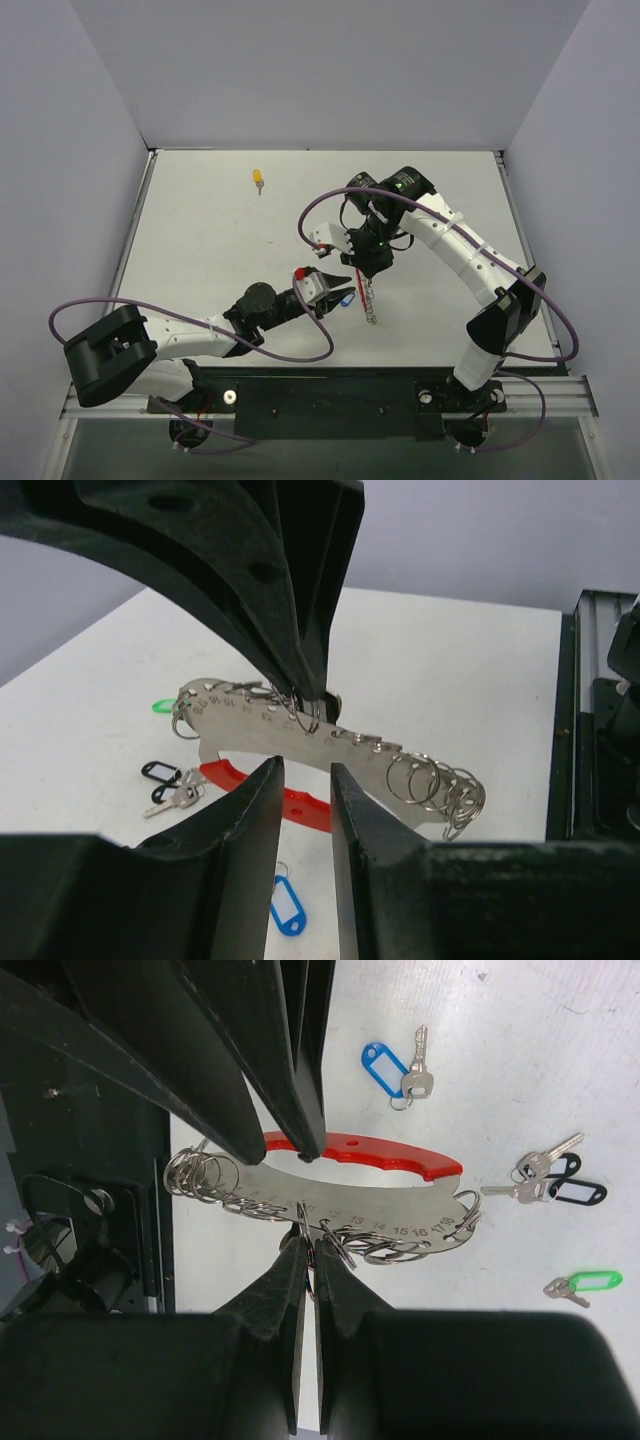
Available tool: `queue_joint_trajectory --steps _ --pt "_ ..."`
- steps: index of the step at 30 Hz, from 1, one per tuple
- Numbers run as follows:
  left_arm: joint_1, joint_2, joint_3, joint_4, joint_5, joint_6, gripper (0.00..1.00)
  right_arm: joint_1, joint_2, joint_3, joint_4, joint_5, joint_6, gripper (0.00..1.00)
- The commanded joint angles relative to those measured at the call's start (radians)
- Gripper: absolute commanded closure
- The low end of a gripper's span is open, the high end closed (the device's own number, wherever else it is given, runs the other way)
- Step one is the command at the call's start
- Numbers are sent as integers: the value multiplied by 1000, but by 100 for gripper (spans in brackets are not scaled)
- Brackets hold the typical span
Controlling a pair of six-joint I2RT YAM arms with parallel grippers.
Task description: Put the keys on the keyring
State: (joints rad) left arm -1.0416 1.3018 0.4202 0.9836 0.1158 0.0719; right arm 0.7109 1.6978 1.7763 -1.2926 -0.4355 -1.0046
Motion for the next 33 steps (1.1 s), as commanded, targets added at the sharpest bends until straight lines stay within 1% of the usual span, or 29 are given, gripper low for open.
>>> queue_joint_trajectory --steps 1,7,19,27,29,31,32,33 --pt "2 27 9 194 28 -66 65 -10 -38 -3 -201 -68 -5 100" --pt "12 66 20 227 33 -124 66 -10 -41 -15 -201 -92 -9 100" --pt "20 94 52 217 54 -142 67 -5 -38 -14 -206 -118 -15 100" --pt "20 96 65 224 85 -158 72 -7 -36 -14 -208 -126 -17 100" --pt "20 97 69 219 93 -158 75 -5 -38 -14 -209 -128 -17 100" --pt "20 97 75 202 104 -156 83 -5 -38 -14 -208 -131 -17 100" --pt "20 97 80 193 108 -156 88 -4 -40 -12 -208 -132 -17 100" --pt "20 97 83 181 111 -155 100 -4 -41 -14 -209 -132 -17 100"
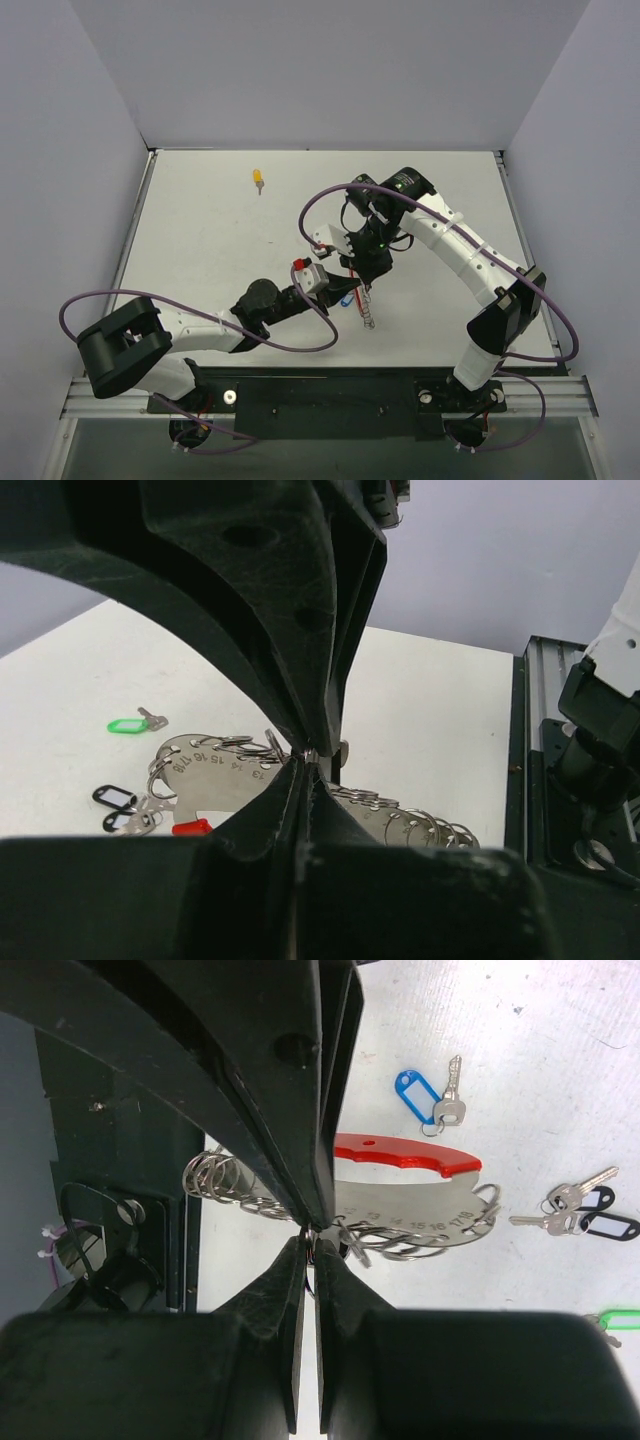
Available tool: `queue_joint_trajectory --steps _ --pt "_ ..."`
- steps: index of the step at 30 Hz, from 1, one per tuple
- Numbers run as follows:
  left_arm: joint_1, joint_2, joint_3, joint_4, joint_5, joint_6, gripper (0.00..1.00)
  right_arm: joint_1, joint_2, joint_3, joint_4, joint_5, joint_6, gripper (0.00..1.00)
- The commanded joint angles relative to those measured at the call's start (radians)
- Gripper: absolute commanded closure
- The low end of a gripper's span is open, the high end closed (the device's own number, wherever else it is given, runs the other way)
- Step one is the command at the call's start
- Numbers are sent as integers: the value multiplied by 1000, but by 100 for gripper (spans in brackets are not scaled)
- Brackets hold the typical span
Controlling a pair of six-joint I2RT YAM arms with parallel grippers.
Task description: Put the keys on the keyring
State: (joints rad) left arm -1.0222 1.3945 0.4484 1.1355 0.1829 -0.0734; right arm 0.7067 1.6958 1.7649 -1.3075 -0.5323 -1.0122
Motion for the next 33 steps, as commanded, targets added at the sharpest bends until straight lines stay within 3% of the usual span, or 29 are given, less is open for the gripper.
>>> queue_joint_trajectory --steps 1,8,12,20,23,26,30,33 --pt "1 5 55 24 46 -8 100 -1 -38 -2 -194 -38 -9 100" --pt "5 0 79 -65 24 -23 100 -1 -47 -5 -199 -54 -19 100" --pt "8 -5 76 -60 17 -46 86 0 -48 -7 -199 -52 -19 100" --pt "11 -12 85 -66 52 -66 80 -1 -50 -10 -197 -63 -20 100" --pt "11 -11 98 -85 70 -69 83 -1 -50 -12 -199 -67 -20 100" --pt "16 -11 108 -106 96 -69 100 -1 -50 -12 -199 -67 -20 100" --pt "24 -26 102 -115 87 -89 100 -6 -54 -12 -202 -89 -20 100" --pt "31 -66 49 -65 18 -149 100 -61 -59 -13 -226 -194 -51 89"
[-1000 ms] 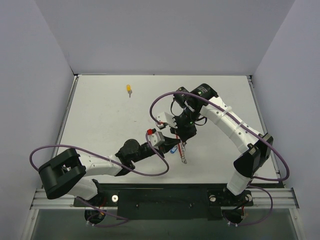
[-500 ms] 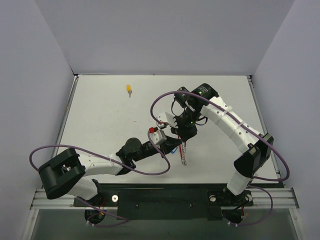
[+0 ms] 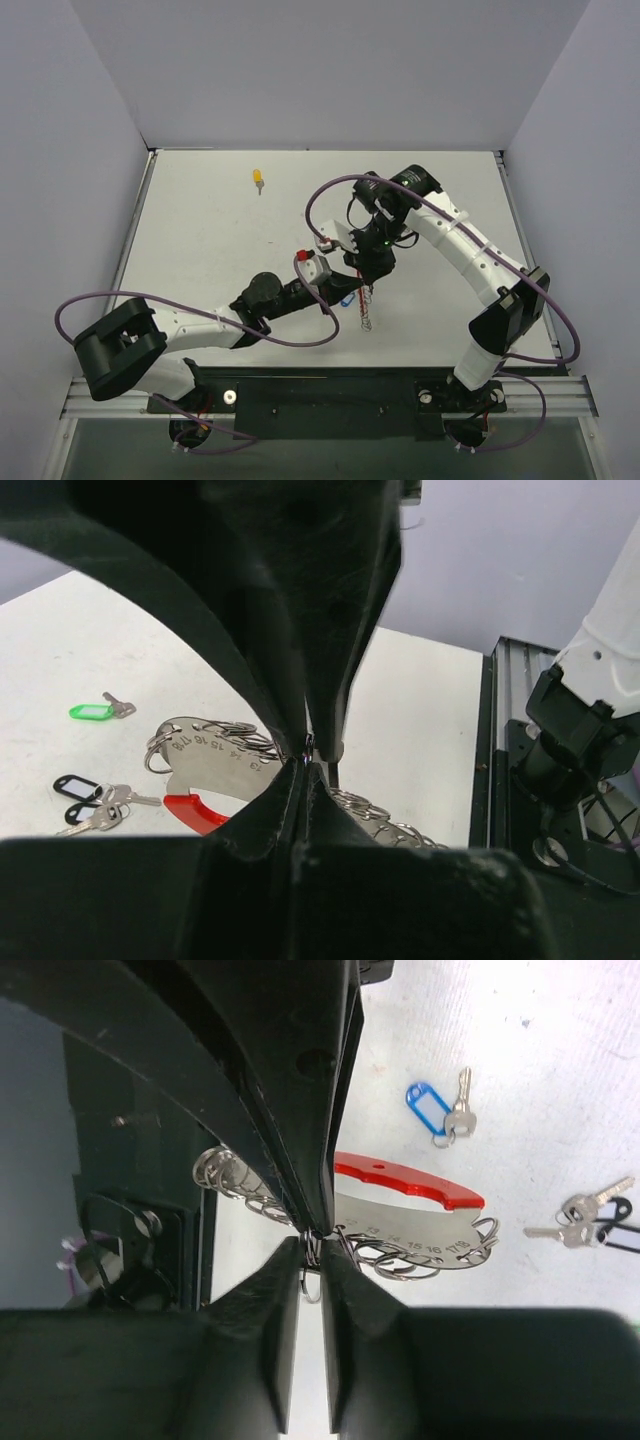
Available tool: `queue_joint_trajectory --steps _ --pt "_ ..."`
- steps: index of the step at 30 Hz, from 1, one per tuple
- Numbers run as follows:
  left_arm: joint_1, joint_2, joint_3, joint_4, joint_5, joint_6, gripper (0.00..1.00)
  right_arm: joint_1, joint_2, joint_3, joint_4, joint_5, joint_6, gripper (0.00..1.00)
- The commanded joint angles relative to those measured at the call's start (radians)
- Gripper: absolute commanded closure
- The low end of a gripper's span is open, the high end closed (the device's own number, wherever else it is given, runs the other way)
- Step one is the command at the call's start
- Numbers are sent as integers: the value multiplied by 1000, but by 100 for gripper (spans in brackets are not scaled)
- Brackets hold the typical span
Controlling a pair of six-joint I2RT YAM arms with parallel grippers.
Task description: Put the keys on the keyring
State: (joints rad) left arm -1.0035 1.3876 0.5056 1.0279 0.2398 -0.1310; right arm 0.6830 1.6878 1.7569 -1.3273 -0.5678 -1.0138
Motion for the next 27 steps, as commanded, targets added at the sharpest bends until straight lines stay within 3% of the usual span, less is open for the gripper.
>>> queue_joint_trajectory --steps 1,5,11,18,27 --pt "25 -67 -27 91 -48 -114 100 -66 -56 -7 -226 -182 -60 83" --pt "51 -99 -136 246 -132 -272 100 -138 -89 -42 -243 -334 -118 64" --pt "52 -1 -237 621 -292 -433 100 -164 -128 -85 -239 -484 -174 59" --pt "48 41 -131 620 -192 -406 100 -247 -114 -74 -234 -618 -158 61" --pt "52 39 -43 581 -108 -361 100 -304 -151 -62 -147 -515 -36 64"
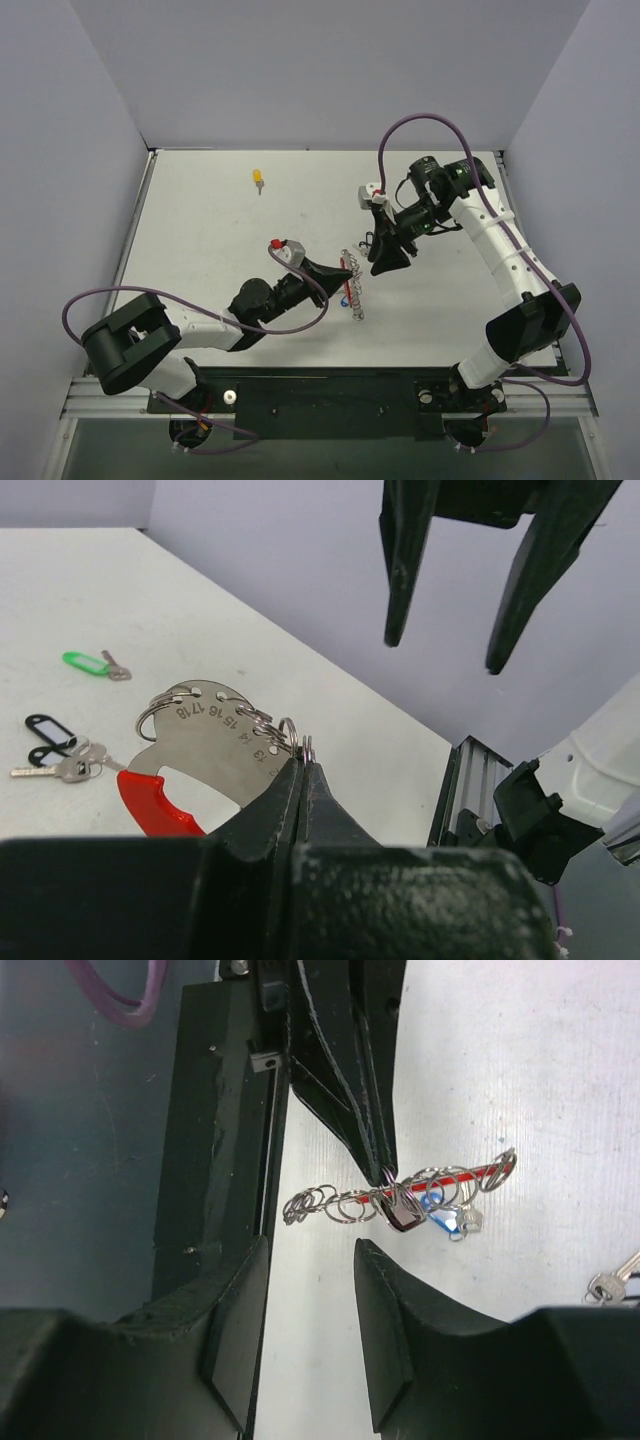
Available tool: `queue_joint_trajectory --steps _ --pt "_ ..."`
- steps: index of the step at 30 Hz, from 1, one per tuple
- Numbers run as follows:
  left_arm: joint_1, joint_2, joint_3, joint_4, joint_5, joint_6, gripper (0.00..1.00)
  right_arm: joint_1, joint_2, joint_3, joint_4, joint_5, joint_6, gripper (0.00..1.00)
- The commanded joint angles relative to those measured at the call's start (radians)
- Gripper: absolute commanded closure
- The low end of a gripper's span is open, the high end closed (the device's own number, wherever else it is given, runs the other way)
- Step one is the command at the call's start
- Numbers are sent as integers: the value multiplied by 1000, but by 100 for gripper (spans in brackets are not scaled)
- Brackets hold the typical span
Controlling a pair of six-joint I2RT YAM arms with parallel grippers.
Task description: Put the keys on the keyring
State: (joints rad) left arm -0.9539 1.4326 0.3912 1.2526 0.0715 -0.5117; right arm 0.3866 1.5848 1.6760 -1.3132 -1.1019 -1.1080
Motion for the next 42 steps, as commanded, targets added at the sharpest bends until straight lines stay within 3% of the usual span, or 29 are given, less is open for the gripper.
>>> queue_joint_trajectory --steps 1,11,42 --pt "3 -9 80 349 76 25 100 -6 -46 30 -162 28 63 64" --pt "6 -64 140 251 128 82 100 23 -57 36 -159 60 77 68" --pt "-3 -60 147 265 148 75 100 52 -5 37 -92 36 160 70"
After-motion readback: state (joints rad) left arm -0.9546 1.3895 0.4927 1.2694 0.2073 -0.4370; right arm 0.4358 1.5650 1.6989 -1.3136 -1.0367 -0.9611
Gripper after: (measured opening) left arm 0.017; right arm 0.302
